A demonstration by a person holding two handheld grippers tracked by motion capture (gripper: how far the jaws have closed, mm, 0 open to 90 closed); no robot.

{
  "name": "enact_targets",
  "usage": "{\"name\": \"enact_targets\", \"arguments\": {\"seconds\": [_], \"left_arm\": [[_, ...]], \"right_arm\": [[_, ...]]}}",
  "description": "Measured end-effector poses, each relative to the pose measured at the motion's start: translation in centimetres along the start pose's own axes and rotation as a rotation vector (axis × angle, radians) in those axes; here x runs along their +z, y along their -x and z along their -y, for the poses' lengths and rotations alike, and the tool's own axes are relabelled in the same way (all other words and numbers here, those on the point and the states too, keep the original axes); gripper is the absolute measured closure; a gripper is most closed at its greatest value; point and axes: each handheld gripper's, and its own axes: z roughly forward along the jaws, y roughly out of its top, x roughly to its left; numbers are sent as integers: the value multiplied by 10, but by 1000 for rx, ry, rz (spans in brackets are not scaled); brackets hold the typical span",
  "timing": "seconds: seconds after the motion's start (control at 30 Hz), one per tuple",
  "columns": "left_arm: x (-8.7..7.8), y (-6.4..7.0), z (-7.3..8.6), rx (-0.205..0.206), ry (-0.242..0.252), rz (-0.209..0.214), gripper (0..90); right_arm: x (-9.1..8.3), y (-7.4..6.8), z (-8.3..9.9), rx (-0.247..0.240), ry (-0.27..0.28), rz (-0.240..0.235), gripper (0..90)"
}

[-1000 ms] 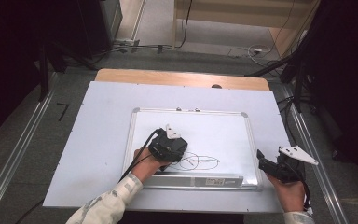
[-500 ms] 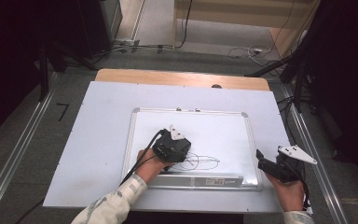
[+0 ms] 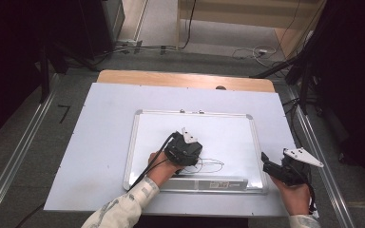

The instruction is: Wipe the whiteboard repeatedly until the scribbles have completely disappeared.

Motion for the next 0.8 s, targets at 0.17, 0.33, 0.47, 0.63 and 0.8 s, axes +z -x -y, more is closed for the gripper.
{"name": "enact_targets", "arguments": {"seconds": [0.17,0.33,0.47,0.63,0.8], "left_arm": [[5,7,-5,7,-2,7,404],[10,13,-10,19,-7,14,404],[13,18,-14,29,-6,20,404],[16,24,-17,43,-14,22,404],[20,32,-22,52,-13,29,404]], "right_arm": [[0,0,0,0,0,-1,183],[0,0,0,1,0,-2,183],[0,0,0,1,0,-3,183],[0,0,0,1,0,-4,183],[0,0,0,1,0,-4,183]]}}
